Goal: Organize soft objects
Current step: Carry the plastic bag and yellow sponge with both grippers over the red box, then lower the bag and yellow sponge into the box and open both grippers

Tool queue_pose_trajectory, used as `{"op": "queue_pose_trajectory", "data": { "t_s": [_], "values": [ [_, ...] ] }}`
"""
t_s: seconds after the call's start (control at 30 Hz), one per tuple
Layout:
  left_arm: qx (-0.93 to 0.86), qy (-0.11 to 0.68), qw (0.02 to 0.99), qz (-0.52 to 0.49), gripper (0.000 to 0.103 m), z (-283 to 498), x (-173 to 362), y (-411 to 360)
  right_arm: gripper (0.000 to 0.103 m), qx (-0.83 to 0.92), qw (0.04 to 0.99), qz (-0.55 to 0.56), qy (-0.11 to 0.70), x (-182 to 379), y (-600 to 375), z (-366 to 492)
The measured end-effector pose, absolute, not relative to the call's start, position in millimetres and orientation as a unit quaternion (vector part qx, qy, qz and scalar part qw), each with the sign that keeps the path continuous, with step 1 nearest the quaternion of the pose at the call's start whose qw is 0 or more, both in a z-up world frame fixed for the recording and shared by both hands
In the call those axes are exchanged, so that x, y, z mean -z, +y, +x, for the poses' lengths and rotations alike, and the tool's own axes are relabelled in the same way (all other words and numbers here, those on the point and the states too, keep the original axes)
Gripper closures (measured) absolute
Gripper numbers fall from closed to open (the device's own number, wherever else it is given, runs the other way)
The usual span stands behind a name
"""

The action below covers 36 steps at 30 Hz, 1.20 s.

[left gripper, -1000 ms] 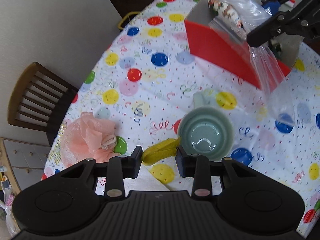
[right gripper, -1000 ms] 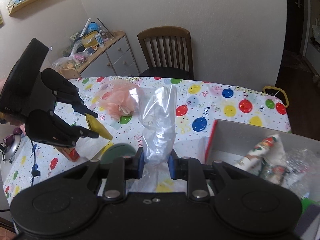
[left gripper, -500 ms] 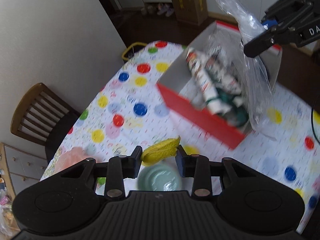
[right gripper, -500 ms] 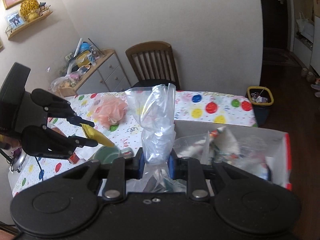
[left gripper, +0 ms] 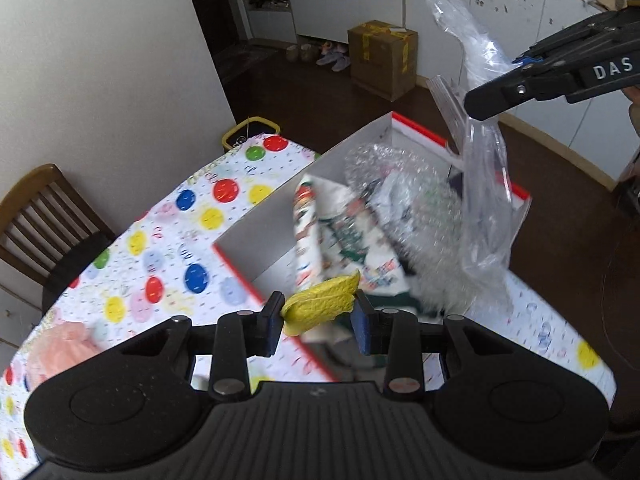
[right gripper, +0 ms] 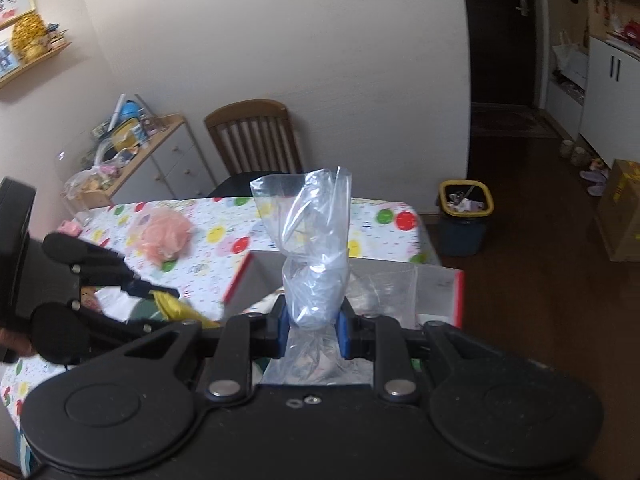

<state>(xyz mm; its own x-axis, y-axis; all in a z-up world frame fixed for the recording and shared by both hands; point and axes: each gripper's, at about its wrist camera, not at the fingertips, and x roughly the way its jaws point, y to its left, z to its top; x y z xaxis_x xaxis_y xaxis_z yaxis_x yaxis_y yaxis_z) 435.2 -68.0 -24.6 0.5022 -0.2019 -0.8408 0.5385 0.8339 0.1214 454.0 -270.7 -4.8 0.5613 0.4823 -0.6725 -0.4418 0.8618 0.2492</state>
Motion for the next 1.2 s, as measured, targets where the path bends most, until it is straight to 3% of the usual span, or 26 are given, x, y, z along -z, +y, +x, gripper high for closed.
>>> {"op": "queue_pose_trajectory", "data": {
  "t_s": [0.8, 1.0, 1.13, 1.2],
  "values": [
    [0.175, 0.492, 0.849, 0.083, 0.069, 477.3, 111.4, -121.5, 0.079, -0.224, 0.855, 0.028, 0.467, 105.7, -249.2, 515.9],
    [0.166, 0.49, 0.853, 0.065, 0.068, 480.4, 117.9, -118.0, 0.071, -0.219, 0.854, 0.035, 0.472, 110.0, -246.3, 518.2],
    [0.165, 0.485, 0.856, 0.07, 0.065, 480.5, 116.3, -119.5, 0.053, -0.222, 0.857, 0.029, 0.463, 104.2, -248.5, 514.4],
    [0.165, 0.484, 0.856, 0.073, 0.06, 477.5, 115.0, -121.6, 0.05, -0.222, 0.859, 0.029, 0.459, 100.6, -251.2, 512.3]
  ]
}}
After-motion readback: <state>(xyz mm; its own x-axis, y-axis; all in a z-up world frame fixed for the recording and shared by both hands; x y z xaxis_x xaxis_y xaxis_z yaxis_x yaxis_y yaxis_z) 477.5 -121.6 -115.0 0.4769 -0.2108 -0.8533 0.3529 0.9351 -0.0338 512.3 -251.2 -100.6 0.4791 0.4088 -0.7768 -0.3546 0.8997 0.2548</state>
